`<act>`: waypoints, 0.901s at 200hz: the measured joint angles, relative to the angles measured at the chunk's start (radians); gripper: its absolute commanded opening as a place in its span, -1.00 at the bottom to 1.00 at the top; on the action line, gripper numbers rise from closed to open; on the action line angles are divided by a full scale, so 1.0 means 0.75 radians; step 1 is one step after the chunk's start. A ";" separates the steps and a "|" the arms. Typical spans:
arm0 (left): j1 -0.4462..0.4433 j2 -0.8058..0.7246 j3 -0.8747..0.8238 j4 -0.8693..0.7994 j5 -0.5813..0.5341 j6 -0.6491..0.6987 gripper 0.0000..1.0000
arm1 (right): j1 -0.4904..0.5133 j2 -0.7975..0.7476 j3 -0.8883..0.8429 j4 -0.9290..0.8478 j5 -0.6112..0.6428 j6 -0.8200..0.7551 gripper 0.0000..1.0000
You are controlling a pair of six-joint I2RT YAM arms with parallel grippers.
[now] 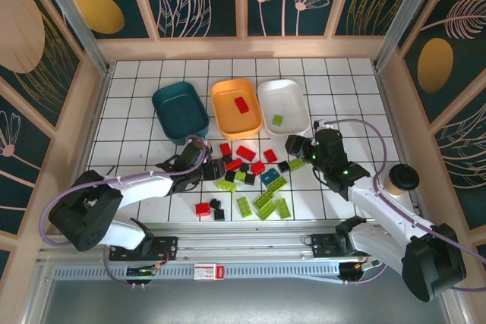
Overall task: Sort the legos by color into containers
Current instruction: Pick up the lego from the center of the table, then place the lego in the container.
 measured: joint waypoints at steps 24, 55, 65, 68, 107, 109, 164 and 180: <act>0.000 0.031 -0.009 0.015 0.001 0.006 -0.21 | 0.000 -0.001 0.000 -0.004 0.001 -0.001 0.40; 0.000 0.039 -0.009 0.025 -0.014 0.001 -0.46 | 0.000 -0.001 0.000 -0.011 0.005 0.000 0.40; 0.000 0.037 -0.009 0.024 -0.018 0.009 -0.54 | 0.000 -0.001 0.000 -0.011 0.004 0.000 0.40; 0.001 0.034 -0.009 0.024 -0.021 0.003 -0.57 | 0.000 -0.001 0.000 -0.011 0.005 0.000 0.40; 0.053 -0.067 -0.006 -0.014 -0.044 0.009 -0.69 | 0.000 -0.001 0.000 -0.011 0.004 0.000 0.40; 0.060 -0.076 -0.005 -0.018 -0.046 0.009 -0.69 | 0.000 -0.001 0.000 -0.011 0.004 0.000 0.40; 0.313 -0.183 0.242 -0.115 -0.151 0.010 -0.65 | 0.000 0.000 0.000 -0.008 0.003 0.001 0.40; 0.390 -0.108 0.349 -0.116 -0.186 0.010 -0.68 | 0.000 0.002 0.000 -0.008 0.003 0.002 0.40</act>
